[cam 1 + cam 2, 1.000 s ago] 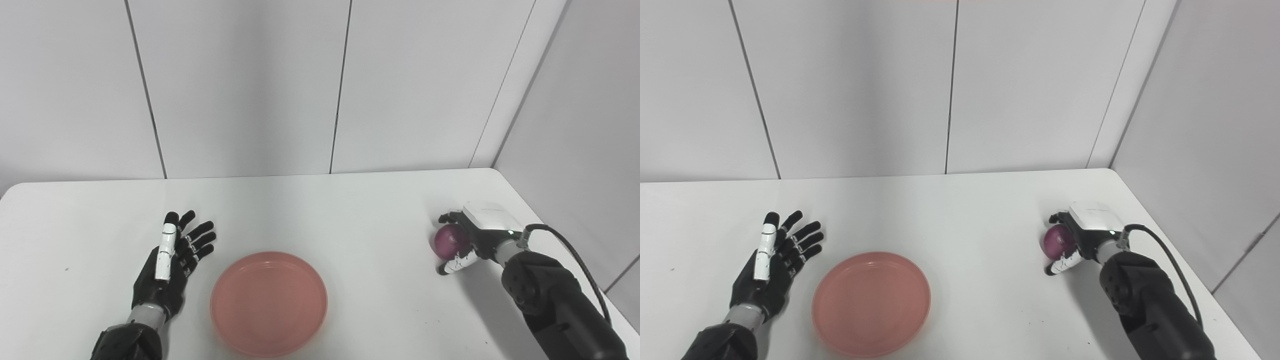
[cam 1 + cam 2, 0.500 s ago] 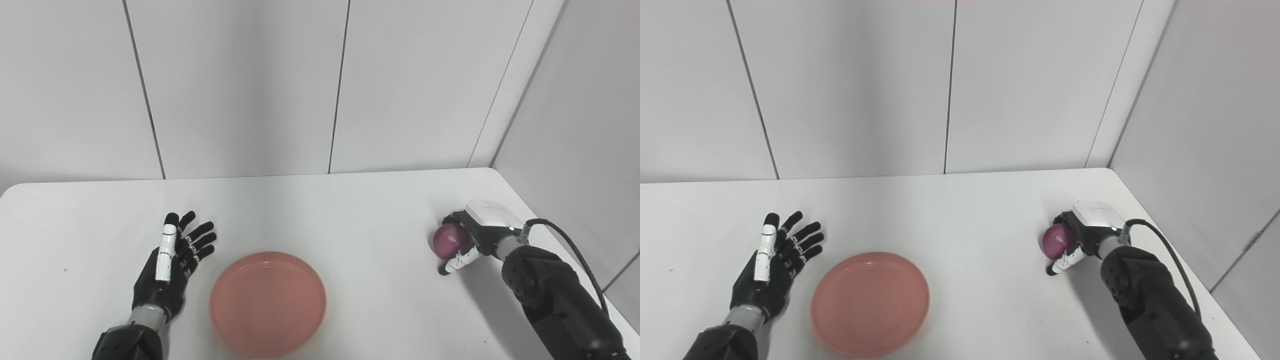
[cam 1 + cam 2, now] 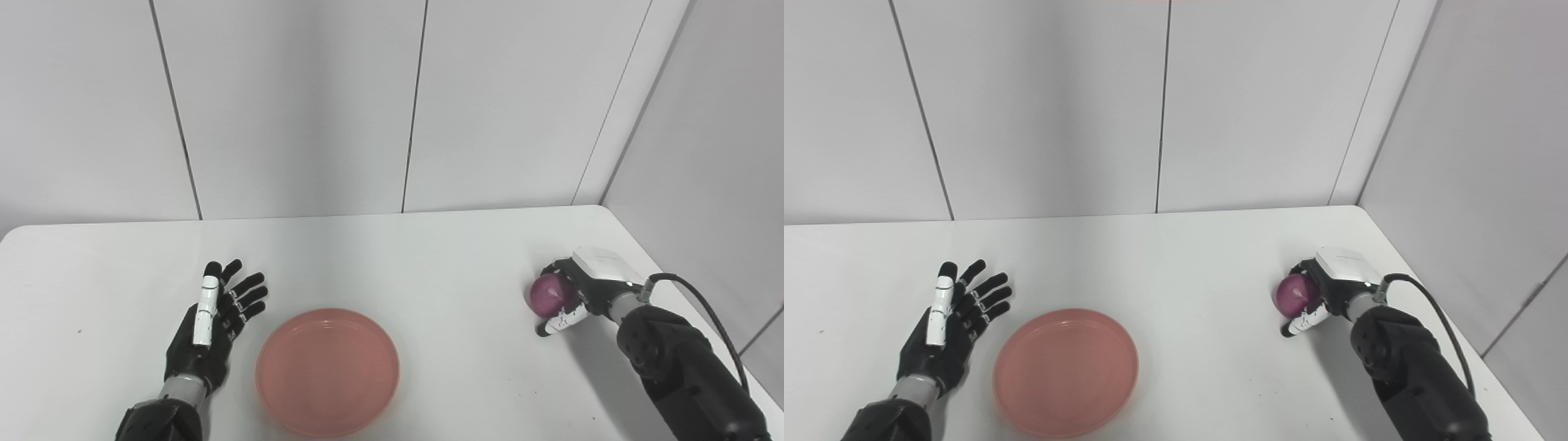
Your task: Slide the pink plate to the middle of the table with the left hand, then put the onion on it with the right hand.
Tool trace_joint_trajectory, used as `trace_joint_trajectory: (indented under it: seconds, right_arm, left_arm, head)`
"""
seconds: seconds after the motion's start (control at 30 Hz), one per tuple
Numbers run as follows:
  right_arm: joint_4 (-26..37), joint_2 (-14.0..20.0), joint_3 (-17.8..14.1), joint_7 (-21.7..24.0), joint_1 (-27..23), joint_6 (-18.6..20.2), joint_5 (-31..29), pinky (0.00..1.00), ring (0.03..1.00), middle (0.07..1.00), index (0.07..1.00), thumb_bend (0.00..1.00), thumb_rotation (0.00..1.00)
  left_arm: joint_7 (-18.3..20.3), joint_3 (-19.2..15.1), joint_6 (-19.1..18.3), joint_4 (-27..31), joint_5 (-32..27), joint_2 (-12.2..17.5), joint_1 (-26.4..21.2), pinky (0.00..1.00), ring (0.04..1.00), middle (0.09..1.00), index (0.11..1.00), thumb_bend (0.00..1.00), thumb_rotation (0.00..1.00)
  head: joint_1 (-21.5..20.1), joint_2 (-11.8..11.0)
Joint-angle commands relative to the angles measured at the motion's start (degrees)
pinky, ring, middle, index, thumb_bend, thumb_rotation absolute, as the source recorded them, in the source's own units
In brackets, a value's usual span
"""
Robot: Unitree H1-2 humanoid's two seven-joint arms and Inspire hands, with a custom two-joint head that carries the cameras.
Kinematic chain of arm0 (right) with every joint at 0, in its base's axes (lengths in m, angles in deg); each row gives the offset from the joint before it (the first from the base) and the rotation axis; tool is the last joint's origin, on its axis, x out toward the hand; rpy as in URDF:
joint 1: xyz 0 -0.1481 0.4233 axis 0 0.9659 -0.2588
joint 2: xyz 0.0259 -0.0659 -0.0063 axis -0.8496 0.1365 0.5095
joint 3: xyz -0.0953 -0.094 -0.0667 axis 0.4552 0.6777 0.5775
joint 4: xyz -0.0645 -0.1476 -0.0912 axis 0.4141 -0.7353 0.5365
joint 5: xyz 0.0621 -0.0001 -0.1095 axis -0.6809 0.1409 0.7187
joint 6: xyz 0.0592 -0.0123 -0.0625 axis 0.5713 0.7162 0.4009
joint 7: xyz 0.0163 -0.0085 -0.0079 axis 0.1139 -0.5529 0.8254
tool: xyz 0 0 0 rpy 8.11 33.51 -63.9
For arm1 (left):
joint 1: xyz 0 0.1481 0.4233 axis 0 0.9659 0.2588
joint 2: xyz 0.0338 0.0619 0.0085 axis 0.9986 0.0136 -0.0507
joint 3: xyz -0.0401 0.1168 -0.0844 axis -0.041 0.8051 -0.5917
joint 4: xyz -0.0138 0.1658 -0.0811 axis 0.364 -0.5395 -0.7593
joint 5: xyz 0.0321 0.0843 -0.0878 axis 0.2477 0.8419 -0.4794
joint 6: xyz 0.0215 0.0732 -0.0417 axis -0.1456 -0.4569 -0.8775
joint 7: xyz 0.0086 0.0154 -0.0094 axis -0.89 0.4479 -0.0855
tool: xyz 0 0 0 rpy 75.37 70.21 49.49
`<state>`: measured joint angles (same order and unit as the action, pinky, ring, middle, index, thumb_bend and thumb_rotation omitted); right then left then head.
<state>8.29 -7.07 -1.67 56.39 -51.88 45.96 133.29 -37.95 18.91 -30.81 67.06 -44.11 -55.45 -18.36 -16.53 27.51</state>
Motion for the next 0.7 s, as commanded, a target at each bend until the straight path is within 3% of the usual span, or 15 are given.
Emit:
trace_joint_trajectory:
  seconds: [0.0, 0.13, 0.33, 0.43, 0.67]
  right_arm:
    - [-0.36, 1.74, -0.21, -1.53, -1.09, -1.65, -0.52, 0.51, 0.603, 0.680, 0.727, 0.87, 0.25]
    - [-1.59, 1.89, 0.20, -2.16, -1.19, -1.58, -1.04, 0.51, 0.598, 0.661, 0.717, 0.85, 0.23]
    - [-3.18, 1.96, 0.11, -4.00, -0.99, -2.42, -3.07, 0.31, 0.383, 0.473, 0.650, 0.80, 0.14]
    - [-3.99, 1.73, -0.08, -5.43, -0.74, -2.96, -4.21, 0.26, 0.325, 0.420, 0.628, 0.78, 0.14]
    - [-4.36, 1.88, 0.57, -6.30, -0.62, -2.78, -5.50, 0.28, 0.350, 0.448, 0.619, 0.75, 0.17]
  left_arm:
    - [-1.06, 0.55, -2.66, -1.35, 0.60, -0.64, 1.59, 0.82, 0.794, 0.794, 0.889, 0.66, 0.93]
    - [-1.32, 0.65, -2.73, -1.28, 0.60, -0.93, 1.61, 0.82, 0.793, 0.794, 0.887, 0.65, 0.93]
    - [-1.38, 0.95, -2.58, -1.02, 0.75, -0.93, 1.78, 0.83, 0.792, 0.792, 0.893, 0.65, 0.93]
    - [-1.43, 1.07, -2.85, -0.80, 0.78, -0.92, 1.88, 0.83, 0.795, 0.795, 0.893, 0.65, 0.93]
    - [-1.71, 1.11, -3.56, -0.39, 0.60, -1.09, 1.98, 0.82, 0.790, 0.792, 0.891, 0.65, 0.93]
  head:
    - [0.06, 0.01]
    - [0.41, -0.04]
    - [1.04, 0.17]
    - [1.30, 0.45]
    - [1.79, 1.12]
